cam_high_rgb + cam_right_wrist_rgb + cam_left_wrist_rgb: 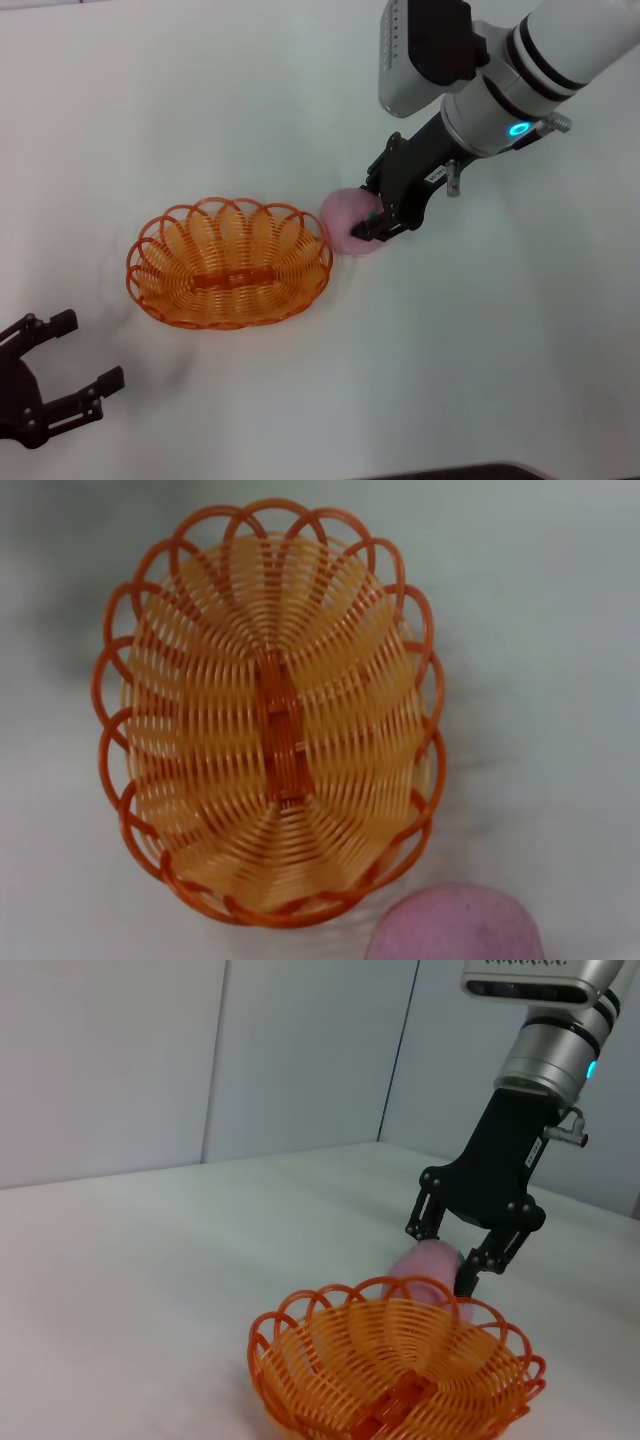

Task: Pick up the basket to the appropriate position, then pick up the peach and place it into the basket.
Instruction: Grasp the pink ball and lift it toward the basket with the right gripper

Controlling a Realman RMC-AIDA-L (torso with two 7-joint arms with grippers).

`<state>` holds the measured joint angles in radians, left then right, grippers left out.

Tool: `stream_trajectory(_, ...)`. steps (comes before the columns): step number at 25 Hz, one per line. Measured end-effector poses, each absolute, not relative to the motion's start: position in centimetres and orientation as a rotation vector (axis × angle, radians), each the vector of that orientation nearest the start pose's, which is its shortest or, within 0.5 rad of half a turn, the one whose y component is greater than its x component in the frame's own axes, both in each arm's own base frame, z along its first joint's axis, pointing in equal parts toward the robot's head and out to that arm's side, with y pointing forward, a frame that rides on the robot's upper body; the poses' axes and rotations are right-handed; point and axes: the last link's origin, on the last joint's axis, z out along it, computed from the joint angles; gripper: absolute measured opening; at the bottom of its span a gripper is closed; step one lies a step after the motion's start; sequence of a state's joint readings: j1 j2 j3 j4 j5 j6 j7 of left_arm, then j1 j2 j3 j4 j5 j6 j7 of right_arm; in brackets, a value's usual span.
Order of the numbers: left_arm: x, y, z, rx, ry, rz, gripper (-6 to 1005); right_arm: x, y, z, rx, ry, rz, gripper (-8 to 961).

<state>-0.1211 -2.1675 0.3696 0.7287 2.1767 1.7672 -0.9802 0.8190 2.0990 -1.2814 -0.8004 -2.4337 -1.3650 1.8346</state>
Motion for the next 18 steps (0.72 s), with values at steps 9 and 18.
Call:
stream_trajectory(9, -35.8, 17.5, 0.3, -2.529, -0.667, -0.657, 904, 18.5, 37.4, -6.2, -3.035, 0.299, -0.395, 351)
stream_trajectory(18, -35.7, 17.6, 0.3, -2.527, -0.665, -0.665, 903, 18.4, 37.8, -4.1, -3.010, 0.326, -0.313, 274)
